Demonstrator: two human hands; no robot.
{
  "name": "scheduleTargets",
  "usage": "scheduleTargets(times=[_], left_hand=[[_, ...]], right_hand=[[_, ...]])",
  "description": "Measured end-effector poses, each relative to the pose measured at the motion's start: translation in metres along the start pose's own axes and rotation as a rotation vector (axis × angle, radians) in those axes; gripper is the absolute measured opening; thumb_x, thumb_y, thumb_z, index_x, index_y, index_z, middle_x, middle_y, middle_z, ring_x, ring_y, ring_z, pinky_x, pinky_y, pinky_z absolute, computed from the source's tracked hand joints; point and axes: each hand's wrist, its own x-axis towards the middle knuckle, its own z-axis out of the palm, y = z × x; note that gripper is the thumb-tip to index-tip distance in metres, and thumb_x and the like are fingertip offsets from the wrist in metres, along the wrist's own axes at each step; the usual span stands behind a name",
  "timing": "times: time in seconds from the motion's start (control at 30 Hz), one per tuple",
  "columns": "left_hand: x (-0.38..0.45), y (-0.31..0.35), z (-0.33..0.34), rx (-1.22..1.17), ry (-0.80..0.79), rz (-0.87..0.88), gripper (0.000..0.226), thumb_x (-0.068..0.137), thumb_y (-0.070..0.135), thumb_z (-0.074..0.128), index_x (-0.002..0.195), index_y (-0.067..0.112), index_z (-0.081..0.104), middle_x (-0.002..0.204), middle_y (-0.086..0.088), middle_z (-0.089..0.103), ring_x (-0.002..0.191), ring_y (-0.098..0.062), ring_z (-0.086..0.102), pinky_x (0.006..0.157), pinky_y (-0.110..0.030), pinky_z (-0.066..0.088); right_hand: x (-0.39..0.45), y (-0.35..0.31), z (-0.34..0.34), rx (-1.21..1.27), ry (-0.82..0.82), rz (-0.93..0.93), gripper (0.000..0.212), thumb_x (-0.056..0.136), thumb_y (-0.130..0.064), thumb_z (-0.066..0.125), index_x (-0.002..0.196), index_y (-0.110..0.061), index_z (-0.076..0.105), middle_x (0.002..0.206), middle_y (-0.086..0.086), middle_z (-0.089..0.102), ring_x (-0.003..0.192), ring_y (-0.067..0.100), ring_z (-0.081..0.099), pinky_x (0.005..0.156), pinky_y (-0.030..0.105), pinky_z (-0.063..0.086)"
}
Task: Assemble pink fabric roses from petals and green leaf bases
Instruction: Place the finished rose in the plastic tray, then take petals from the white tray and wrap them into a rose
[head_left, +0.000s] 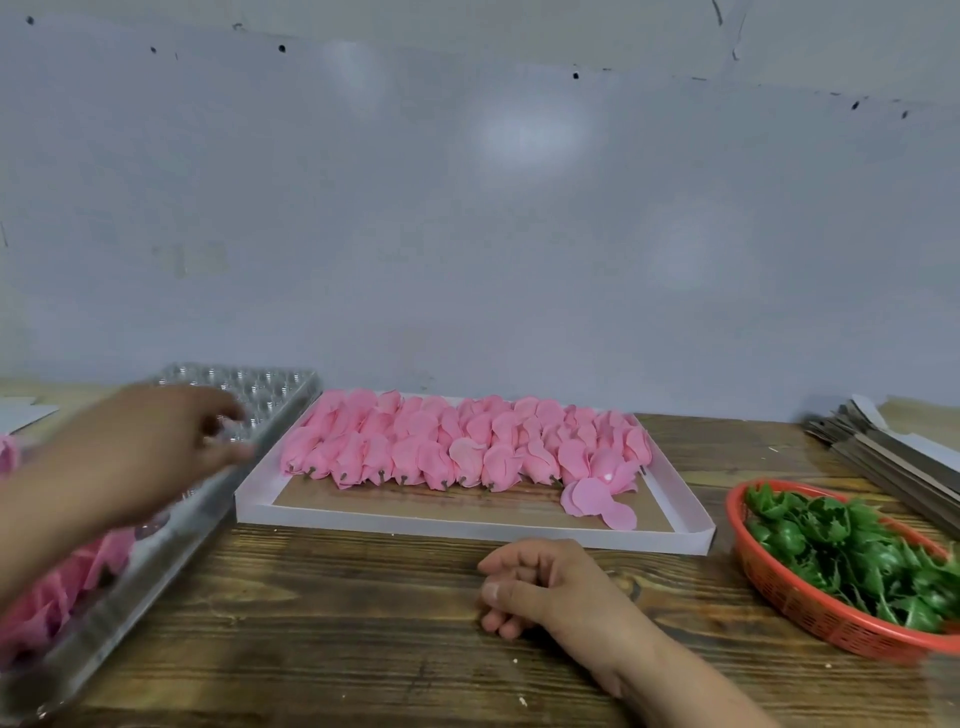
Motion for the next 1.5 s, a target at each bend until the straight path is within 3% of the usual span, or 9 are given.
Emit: scheduleTargets(times=[0.07,0.17,0.27,0.43,0.7,0.97,1.2,1.37,1.5], left_hand=[[-0.021,0.059,0.019,-0.193,-0.135,0.093,0.015,0.074,0.036,0.077,0.073,0.039,0.062,0.065,0.021,0.063,0.067,0.003,0.059,0.064,-0.019,0.045],[-0.043,0.124,0.072,-0.615,-0.294,0.026,0.022,0.085,0.037,0.068,0.067,0.023,0.066,0.056,0.013,0.061,0.058,-0.002,0.054,0.061,-0.022,0.043],[-0.056,0.167,0.119,-0.835,-0.191,-0.027,0.039,0.092,0.029,0.061,0.063,0.004,0.056,0.054,0.0,0.049,0.054,-0.013,0.043,0.057,-0.029,0.036],[-0.062,0.179,0.15,-1.008,-0.088,-0.107,0.046,0.094,0.027,0.058,0.051,0.019,0.045,0.042,0.011,0.038,0.047,-0.006,0.035,0.051,-0.023,0.032],[-0.071,0.171,0.164,-1.002,-0.167,-0.063,0.044,0.094,0.028,0.056,0.051,0.024,0.051,0.045,0.013,0.05,0.048,-0.002,0.043,0.054,-0.021,0.036],[-0.073,0.172,0.163,-0.772,-0.301,0.028,0.037,0.094,0.04,0.053,0.064,0.018,0.056,0.065,-0.001,0.059,0.057,-0.003,0.046,0.06,-0.021,0.041],[-0.073,0.172,0.164,-0.76,-0.295,0.036,0.038,0.094,0.039,0.054,0.061,0.021,0.052,0.062,0.004,0.056,0.054,-0.002,0.043,0.057,-0.018,0.037],[-0.072,0.172,0.163,-0.764,-0.287,0.029,0.039,0.095,0.04,0.052,0.063,0.017,0.054,0.07,-0.008,0.064,0.058,-0.004,0.047,0.064,-0.026,0.043],[-0.072,0.172,0.163,-0.757,-0.28,0.04,0.042,0.095,0.042,0.05,0.07,0.009,0.058,0.075,-0.011,0.066,0.061,-0.006,0.05,0.065,-0.027,0.044]], right_hand=[[-0.001,-0.001,-0.001,0.004,-0.013,0.0,0.009,0.083,0.002,0.064,0.089,-0.005,0.063,0.066,0.009,0.066,0.059,0.015,0.062,0.059,0.02,0.051],[-0.002,-0.003,-0.005,-0.03,-0.059,-0.007,0.01,0.082,0.006,0.063,0.08,-0.004,0.066,0.067,0.01,0.067,0.057,0.013,0.06,0.061,0.02,0.05],[-0.005,-0.006,-0.011,-0.093,-0.135,-0.026,0.019,0.079,0.015,0.058,0.076,-0.002,0.067,0.064,0.007,0.066,0.062,0.016,0.059,0.064,0.022,0.05],[-0.003,-0.006,-0.026,-0.196,-0.211,0.006,0.022,0.077,0.021,0.05,0.081,0.007,0.067,0.061,0.002,0.065,0.06,0.011,0.063,0.061,0.02,0.053],[-0.006,-0.019,-0.048,-0.332,-0.224,0.082,0.019,0.081,0.013,0.053,0.087,0.005,0.068,0.067,0.007,0.063,0.053,0.01,0.058,0.052,0.022,0.048],[0.017,-0.031,-0.099,-0.604,0.49,-0.027,0.011,0.079,0.002,0.064,0.071,-0.004,0.068,0.064,0.004,0.063,0.057,0.01,0.057,0.055,0.02,0.047],[0.069,-0.018,-0.104,-1.195,0.364,0.308,0.029,0.067,-0.05,0.055,0.062,-0.021,0.051,0.06,-0.004,0.051,0.06,0.015,0.049,0.053,0.025,0.036],[0.096,-0.003,-0.1,-1.306,0.378,0.327,0.023,0.072,-0.041,0.047,0.08,-0.02,0.054,0.07,-0.005,0.055,0.067,0.015,0.053,0.061,0.027,0.042],[0.1,0.001,-0.112,-1.322,0.395,0.36,0.031,0.089,-0.024,0.048,0.118,-0.016,0.055,0.109,0.006,0.062,0.095,0.027,0.059,0.07,0.03,0.043]])
